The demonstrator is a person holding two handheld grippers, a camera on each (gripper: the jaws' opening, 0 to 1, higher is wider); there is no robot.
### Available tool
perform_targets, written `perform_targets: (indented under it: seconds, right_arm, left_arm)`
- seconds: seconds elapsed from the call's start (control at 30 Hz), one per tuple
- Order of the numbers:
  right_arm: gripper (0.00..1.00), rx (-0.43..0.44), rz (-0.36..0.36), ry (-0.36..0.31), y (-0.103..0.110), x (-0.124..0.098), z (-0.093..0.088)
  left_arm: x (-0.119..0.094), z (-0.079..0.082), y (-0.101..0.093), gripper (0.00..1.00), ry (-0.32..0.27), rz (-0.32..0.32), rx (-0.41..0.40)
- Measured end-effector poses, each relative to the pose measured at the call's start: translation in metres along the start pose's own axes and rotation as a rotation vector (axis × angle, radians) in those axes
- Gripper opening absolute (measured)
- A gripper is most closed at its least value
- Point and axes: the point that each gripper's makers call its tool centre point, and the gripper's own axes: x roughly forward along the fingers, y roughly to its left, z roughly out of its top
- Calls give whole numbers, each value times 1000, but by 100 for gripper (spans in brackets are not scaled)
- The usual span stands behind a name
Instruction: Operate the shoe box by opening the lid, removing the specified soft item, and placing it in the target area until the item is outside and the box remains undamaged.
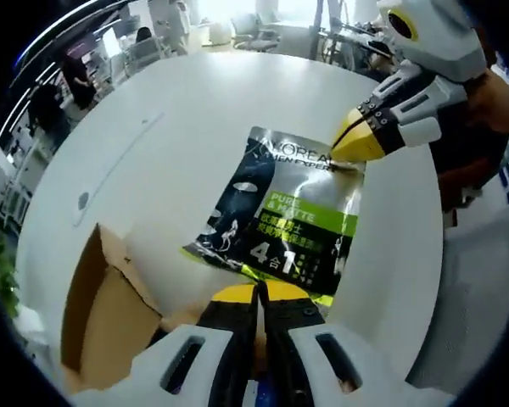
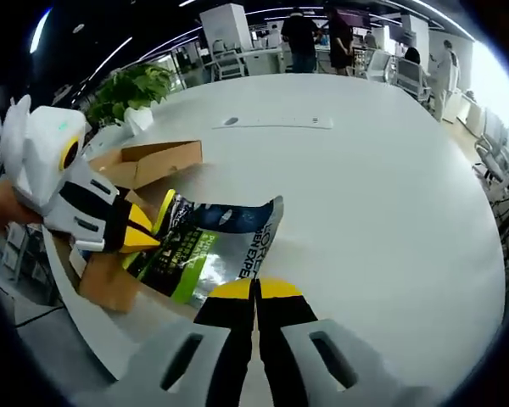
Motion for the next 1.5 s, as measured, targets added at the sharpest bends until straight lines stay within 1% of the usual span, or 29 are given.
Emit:
perform_targets:
  seconds: [0.03,0.17,0.23,0.3,0.33,0.5,0.57,0.63,0.73,0.77,0.8,0.87,0.9,1.03,1.07,1.23,1.27,1.33,1.4,1.43,1.47,1.5]
  right_arm:
    - [0,-2,-4,4,-2,2,0]
    - [0,-7,-21,13,-10,8,-2]
    - [0,8,-19,20,-12,11,-3]
    - [0,4,-25,20,-15,15,-4]
    - [0,5,-26,23,-16,17,-4]
    - [0,-9,-34,29,-18,29,-7]
    - [0,-22,-42,26,-21,32,-7]
    - [0,-11,-33,23,-21,35,-7]
    - [0,-16,-28,25,-20,40,-10]
    - [0,-24,-31,24,-20,42,-11]
    - [0,-25,-31,23,-20,43,-11]
    - [0,-11,-26,27,-20,46,-13]
    - [0,-9,-27,27,-20,48,-14]
    - [0,-2,-30,26,-21,51,-21]
    - [0,-8,-33,16,-21,52,-21]
    - [2,-34,-34,-23,-21,52,-18]
    - [3,-47,-33,-28,-21,52,-18]
    - [6,-65,-28,-31,-21,50,-18]
    - [10,-77,-43,-41,-24,46,-18]
    - [12,-59,-53,-60,-26,44,-16]
    - [13,-51,-48,-68,-25,42,-15]
    - [13,-41,-49,-71,-25,40,-15]
  left_arm:
    - [2,1,1,0,6,2,13]
    - [10,6,5,0,19,-3,16]
    - [12,7,6,0,32,-5,21]
    - [15,7,7,0,45,-9,27]
    - [17,7,8,0,54,-6,43]
    - [25,5,9,0,94,0,76]
    - [28,4,9,0,99,-4,71]
    - [31,0,8,0,115,-5,79]
    - [34,-4,10,0,130,8,112]
    - [36,-4,10,0,136,14,143]
    - [36,-5,10,0,138,21,155]
    - [39,-7,13,0,154,43,198]
    - [40,-9,13,0,165,43,233]
    - [40,-8,16,1,161,75,287]
    - [40,-8,17,2,158,81,292]
    - [36,-7,19,6,154,100,309]
    - [36,-7,19,7,152,100,330]
    - [34,-7,18,10,150,102,357]
    - [31,-5,19,15,139,110,366]
    - [29,-4,19,16,135,111,365]
    - [27,-3,19,19,126,111,363]
    - [24,1,20,21,100,114,342]
